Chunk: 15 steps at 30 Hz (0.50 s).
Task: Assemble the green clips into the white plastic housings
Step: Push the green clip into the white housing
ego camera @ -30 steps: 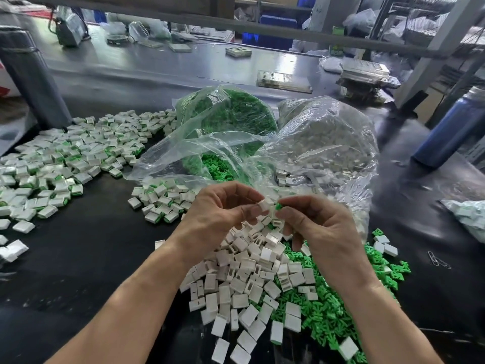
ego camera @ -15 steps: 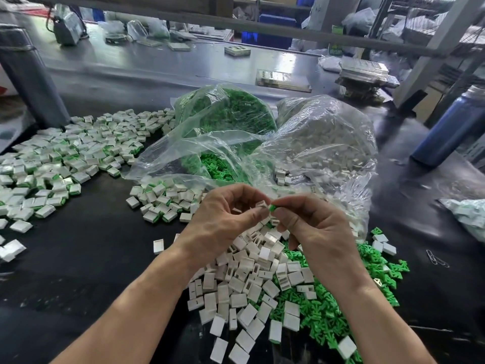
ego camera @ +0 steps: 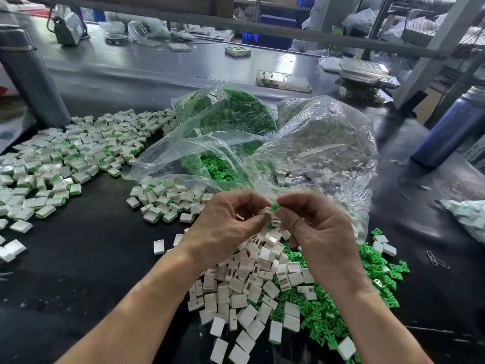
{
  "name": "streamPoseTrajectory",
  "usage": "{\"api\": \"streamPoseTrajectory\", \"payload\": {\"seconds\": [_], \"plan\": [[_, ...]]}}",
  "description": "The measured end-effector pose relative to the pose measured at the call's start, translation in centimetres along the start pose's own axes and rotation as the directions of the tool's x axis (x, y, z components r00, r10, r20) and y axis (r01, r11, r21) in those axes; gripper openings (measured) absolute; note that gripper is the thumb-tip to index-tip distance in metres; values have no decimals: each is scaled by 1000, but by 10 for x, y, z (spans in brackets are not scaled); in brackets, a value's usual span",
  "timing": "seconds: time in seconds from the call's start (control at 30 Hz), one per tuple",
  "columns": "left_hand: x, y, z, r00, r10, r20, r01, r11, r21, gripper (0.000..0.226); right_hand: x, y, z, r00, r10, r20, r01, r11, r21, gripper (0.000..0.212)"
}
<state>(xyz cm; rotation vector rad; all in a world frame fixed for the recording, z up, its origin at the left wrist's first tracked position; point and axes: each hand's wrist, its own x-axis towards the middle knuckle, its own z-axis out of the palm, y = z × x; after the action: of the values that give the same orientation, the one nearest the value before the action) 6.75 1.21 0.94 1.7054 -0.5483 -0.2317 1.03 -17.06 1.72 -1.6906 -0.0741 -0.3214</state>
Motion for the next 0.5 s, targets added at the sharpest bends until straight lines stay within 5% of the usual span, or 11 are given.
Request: {"api": "streamPoseTrajectory", "payload": {"seconds": [0.5], "plan": [[-1, 2, -3, 999, -28, -45, 26, 999, -40, 15, 0, 0, -4, 999, 25, 27, -23, 997, -80, 25]]}}
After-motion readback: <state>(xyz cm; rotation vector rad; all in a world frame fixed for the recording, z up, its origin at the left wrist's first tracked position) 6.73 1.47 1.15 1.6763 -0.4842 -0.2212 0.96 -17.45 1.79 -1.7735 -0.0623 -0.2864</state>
